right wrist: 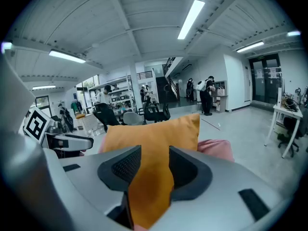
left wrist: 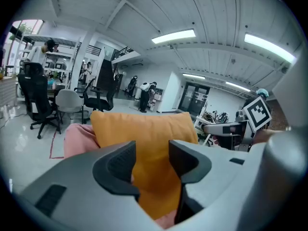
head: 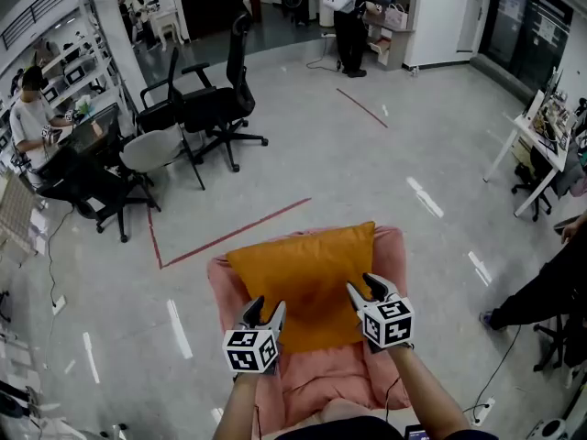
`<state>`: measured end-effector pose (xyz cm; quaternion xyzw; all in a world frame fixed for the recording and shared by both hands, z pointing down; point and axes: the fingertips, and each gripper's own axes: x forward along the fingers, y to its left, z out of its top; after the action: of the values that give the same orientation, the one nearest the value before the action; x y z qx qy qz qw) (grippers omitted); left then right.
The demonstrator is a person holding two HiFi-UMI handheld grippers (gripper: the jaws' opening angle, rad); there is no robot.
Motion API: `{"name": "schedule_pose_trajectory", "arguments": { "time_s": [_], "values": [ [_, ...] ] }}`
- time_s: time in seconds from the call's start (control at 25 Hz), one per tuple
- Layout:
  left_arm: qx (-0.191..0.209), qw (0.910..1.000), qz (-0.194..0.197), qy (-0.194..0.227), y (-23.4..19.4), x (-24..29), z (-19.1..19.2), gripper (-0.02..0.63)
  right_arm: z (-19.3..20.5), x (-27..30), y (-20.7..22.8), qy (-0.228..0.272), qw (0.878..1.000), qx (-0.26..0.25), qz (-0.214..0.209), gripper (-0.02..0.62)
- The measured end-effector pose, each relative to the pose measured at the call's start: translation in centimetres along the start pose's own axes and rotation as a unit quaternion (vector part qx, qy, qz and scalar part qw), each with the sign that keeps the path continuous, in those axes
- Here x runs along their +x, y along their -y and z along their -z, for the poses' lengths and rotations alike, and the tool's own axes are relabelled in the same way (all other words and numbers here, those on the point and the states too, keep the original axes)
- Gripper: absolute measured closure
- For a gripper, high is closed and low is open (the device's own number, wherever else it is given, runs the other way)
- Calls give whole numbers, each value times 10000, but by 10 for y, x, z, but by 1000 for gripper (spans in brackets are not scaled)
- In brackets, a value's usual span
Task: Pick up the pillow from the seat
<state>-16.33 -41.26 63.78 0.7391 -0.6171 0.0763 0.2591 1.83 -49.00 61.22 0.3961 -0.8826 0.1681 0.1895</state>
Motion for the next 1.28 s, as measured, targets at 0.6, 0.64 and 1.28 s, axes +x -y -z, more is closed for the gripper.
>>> {"name": "schedule_pose_trajectory", "arguments": {
  "time_s": [0.6, 0.64, 1.28],
  "values": [
    [-17, 9974, -680, -225, -50, 32, 15, 242, 24, 36, 35, -336, 9990, -49, 273, 318],
    [-5, 9971, -733, -223, -53, 34, 16, 228, 25, 38, 36, -337, 9990, -44, 279, 314],
    [115, 9937, -925, -624, -71, 62, 25, 173, 27, 61, 44, -422, 9989, -76, 201, 307]
  ]
}}
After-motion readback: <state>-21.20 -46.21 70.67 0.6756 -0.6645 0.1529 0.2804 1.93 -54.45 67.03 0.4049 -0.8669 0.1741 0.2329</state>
